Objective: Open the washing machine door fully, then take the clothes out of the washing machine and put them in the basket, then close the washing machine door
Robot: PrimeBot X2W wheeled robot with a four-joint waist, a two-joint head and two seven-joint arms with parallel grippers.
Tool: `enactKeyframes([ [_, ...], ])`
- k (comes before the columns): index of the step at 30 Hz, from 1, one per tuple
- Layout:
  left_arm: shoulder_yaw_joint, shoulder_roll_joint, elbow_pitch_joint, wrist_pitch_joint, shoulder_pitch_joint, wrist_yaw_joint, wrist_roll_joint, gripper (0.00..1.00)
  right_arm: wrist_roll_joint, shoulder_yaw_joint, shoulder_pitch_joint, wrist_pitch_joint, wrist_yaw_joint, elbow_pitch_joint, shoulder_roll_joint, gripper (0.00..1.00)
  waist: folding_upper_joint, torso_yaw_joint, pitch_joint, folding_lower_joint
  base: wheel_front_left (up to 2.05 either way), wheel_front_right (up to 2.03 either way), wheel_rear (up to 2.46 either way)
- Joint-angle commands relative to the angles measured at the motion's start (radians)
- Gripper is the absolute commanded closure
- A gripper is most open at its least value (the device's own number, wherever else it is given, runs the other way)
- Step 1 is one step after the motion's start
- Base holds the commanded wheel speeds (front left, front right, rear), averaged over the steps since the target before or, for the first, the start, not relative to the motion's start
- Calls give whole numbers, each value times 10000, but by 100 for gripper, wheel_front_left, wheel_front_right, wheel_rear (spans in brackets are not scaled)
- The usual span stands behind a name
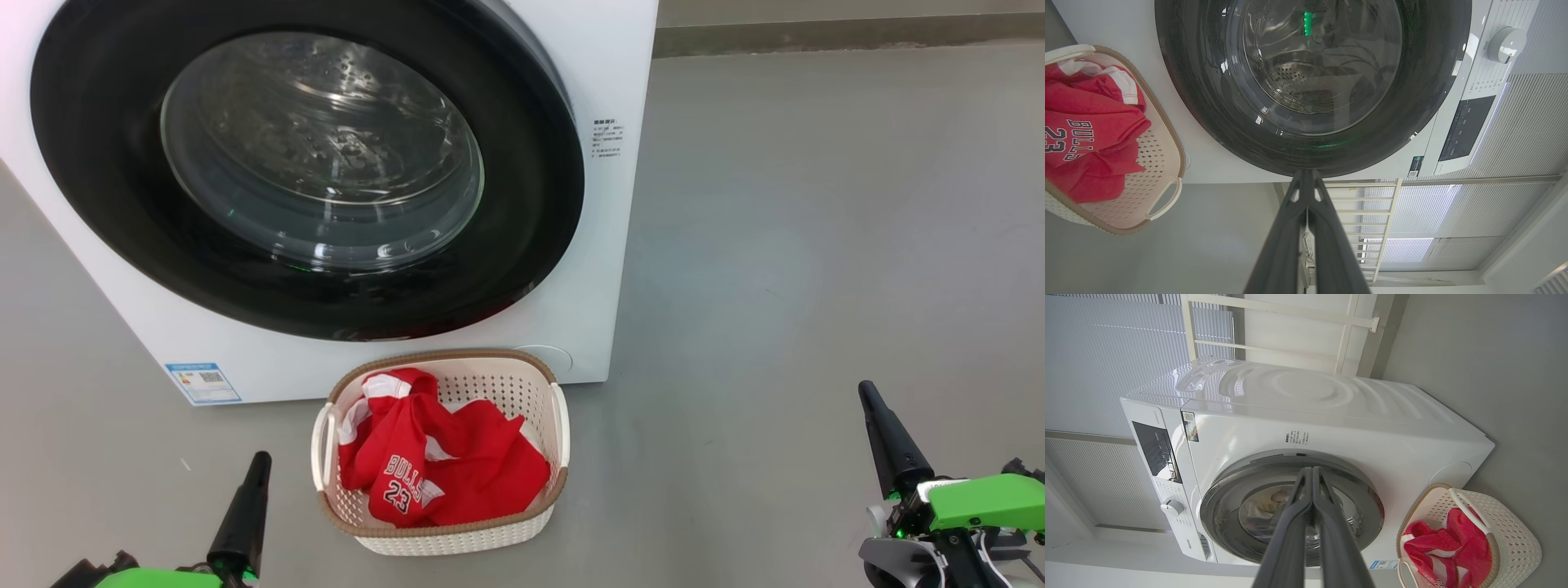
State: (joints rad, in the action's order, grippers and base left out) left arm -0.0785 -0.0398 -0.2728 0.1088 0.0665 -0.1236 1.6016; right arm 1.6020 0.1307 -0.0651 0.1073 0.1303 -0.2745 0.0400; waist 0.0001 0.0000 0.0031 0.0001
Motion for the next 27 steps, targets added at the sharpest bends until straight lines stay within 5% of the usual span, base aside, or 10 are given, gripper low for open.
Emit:
enactKeyframes([
  [1, -354, -104, 279, 45, 415, -71, 69, 100, 65, -167, -429, 61, 4, 297, 102, 100, -1, 0, 0, 0, 0, 0, 0],
  [27, -353, -104, 279, 44, 415, -71, 70, 100, 66, -168, -429, 60, 4, 297, 102, 100, -1, 0, 0, 0, 0, 0, 0],
])
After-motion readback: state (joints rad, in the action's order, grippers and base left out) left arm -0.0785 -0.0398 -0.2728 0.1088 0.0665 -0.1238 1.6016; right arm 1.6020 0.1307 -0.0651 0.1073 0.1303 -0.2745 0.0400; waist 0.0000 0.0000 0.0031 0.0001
